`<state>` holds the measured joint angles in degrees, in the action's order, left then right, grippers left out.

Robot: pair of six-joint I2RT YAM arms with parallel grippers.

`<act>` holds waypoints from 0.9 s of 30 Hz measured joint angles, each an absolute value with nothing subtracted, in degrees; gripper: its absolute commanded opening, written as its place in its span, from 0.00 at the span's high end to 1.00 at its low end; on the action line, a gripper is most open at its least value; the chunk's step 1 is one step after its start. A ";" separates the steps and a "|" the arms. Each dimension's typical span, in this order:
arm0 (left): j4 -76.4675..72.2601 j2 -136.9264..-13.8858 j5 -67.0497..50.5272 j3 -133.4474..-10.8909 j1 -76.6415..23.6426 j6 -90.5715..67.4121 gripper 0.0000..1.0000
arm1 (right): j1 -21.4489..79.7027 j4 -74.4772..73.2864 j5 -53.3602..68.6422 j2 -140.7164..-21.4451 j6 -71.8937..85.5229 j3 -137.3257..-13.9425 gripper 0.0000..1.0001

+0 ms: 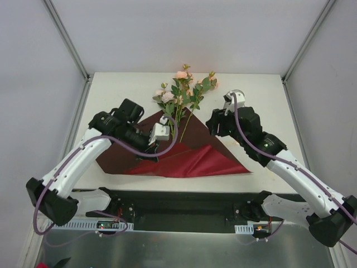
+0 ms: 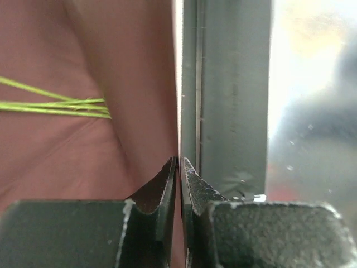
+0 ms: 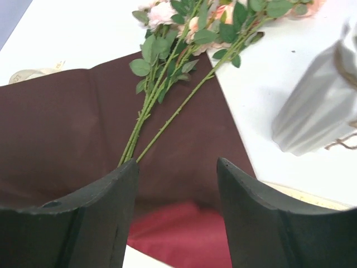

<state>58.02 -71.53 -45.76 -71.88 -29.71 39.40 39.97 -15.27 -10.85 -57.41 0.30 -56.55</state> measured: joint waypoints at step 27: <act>75.26 -68.03 -47.18 -102.83 -31.40 46.39 0.01 | 76.69 -26.52 -10.24 -68.47 6.13 -53.95 0.30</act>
<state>75.26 -68.03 -47.18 -102.83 -31.40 46.39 76.69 -26.52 -10.24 -68.47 6.13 -53.95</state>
